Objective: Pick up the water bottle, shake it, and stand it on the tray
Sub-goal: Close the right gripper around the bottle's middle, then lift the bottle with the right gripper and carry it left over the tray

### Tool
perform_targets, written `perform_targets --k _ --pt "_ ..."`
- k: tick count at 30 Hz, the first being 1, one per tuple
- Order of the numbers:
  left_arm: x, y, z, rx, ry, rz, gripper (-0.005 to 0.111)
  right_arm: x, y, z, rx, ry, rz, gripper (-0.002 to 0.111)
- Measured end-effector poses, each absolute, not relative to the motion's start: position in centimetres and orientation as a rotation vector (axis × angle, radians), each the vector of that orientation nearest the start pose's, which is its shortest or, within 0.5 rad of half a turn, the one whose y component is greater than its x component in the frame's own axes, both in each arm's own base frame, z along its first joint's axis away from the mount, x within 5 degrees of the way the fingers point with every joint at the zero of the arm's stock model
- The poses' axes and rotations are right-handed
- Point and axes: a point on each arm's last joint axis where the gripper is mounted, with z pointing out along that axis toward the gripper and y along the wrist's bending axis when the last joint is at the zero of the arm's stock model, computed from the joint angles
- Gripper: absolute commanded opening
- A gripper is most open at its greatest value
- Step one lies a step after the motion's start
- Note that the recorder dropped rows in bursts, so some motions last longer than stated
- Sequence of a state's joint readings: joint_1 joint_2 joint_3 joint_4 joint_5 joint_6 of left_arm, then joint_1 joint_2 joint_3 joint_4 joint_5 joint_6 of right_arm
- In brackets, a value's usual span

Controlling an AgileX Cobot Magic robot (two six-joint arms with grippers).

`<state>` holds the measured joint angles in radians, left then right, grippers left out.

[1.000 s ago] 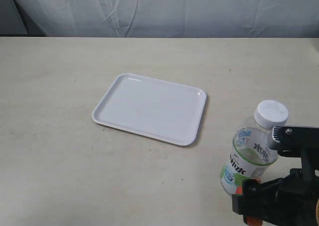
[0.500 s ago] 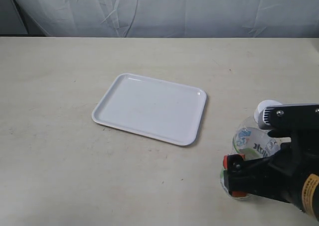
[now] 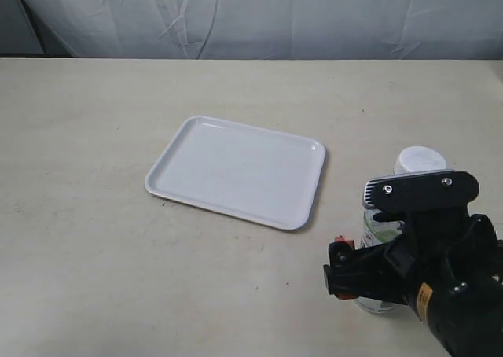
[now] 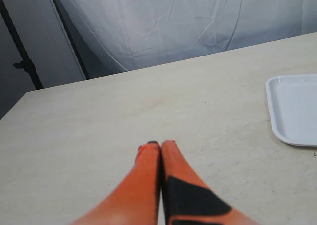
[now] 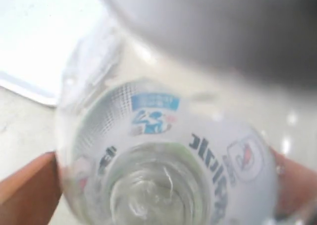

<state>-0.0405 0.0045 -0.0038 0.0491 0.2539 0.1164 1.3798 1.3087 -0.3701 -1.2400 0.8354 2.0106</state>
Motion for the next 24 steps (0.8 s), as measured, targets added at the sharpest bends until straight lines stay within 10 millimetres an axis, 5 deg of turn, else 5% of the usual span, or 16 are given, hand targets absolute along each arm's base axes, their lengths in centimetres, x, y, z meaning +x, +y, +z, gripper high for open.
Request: perform_targets --k 5,7,13,24 --pt "5.5 -0.1 19.1 0.168 1.731 0.101 0.000 9.9 15.8 16.6 -0.352 2.230 -0.033 0.102" --pt "5.5 -0.1 19.1 0.168 1.731 0.101 0.000 9.9 15.8 16.5 -0.364 2.222 -0.046 0.090" --pt "5.5 -0.1 19.1 0.168 1.731 0.101 0.000 9.8 16.1 16.1 -0.383 2.248 -0.023 0.000" --pt "5.5 -0.1 19.1 0.169 1.733 0.101 0.000 9.5 16.3 16.1 -0.404 2.264 0.024 -0.001"
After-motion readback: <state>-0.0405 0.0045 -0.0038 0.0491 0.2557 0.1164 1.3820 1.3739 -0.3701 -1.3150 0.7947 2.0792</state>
